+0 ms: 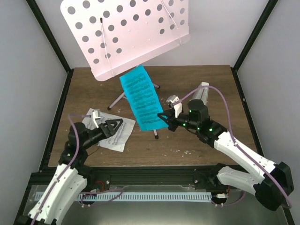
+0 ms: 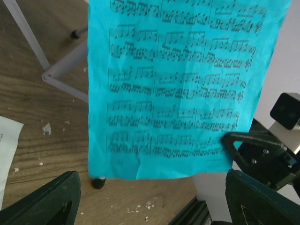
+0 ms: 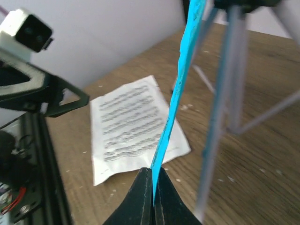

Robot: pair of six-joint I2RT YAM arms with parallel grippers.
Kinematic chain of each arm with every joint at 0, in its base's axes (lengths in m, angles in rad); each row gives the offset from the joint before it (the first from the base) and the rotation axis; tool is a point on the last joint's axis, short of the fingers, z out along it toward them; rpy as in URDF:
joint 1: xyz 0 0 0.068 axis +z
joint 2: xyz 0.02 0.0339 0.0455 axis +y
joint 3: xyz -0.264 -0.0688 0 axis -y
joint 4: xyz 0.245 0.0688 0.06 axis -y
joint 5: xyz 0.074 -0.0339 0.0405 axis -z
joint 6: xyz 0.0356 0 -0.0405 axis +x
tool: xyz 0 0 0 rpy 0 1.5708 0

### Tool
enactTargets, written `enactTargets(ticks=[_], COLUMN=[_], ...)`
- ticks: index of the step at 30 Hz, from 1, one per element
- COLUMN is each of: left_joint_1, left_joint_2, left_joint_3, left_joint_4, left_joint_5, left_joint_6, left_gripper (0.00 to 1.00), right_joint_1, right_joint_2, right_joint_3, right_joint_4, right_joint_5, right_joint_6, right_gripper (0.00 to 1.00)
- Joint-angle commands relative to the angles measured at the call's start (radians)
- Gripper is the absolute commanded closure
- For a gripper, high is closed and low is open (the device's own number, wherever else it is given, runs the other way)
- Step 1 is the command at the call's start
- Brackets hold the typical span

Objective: Pack up the instrument practice props

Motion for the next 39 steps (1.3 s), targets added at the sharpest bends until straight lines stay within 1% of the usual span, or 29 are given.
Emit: enactTargets(ticks=[1, 3, 8, 13, 17, 21, 25, 30, 34, 37, 39], left_joint_1=[-0.003, -0.003, -0.003, -0.006, -0.008, -0.023, -0.034, -0.034, -0.04, -0.042, -0.041], left_joint_2=[0.169, 0.253, 0.452, 0.611, 0.733, 0.833, 0.91, 1.022, 1.087, 1.107, 1.105], left_joint_3=[-0.008, -0.005, 0.008, 0.023, 0.036, 0.054, 0.1, 0.159, 0.196, 0.205, 0.199], left_joint_4=[0.266, 0.349, 0.536, 0.658, 0.776, 0.899, 0.918, 0.925, 0.987, 1.006, 1.012], left_joint_5=[0.133, 0.162, 0.192, 0.182, 0.195, 0.209, 0.199, 0.177, 0.196, 0.209, 0.212], left_joint_6=[0.003, 0.009, 0.041, 0.055, 0.022, -0.039, -0.012, 0.01, -0.034, -0.044, -0.047], left_gripper=[0.15, 0.16, 0.18, 0.23, 0.26, 0.28, 0.29, 0.33, 0.44, 0.6, 0.76], right_joint_1=[-0.052, -0.067, -0.08, -0.087, -0.095, -0.1, -0.103, -0.106, -0.108, -0.109, -0.109], right_joint_2=[0.016, 0.042, 0.034, -0.003, -0.014, 0.012, 0.019, 0.01, 0.003, 0.003, 0.003], right_joint_3=[0.009, 0.027, 0.01, 0.002, -0.015, -0.03, -0.045, -0.046, -0.047, -0.05, -0.051], right_joint_4=[-0.045, -0.091, -0.082, -0.1, -0.103, -0.108, -0.097, -0.099, -0.096, -0.091, -0.09], right_joint_5=[0.213, 0.257, 0.284, 0.354, 0.36, 0.36, 0.356, 0.356, 0.349, 0.348, 0.351], right_joint_6=[0.109, 0.137, 0.2, 0.24, 0.262, 0.303, 0.314, 0.314, 0.317, 0.316, 0.316], right_gripper=[0.99, 0.99, 0.99, 0.99, 0.99, 0.99, 0.99, 0.99, 0.99, 0.99, 0.99])
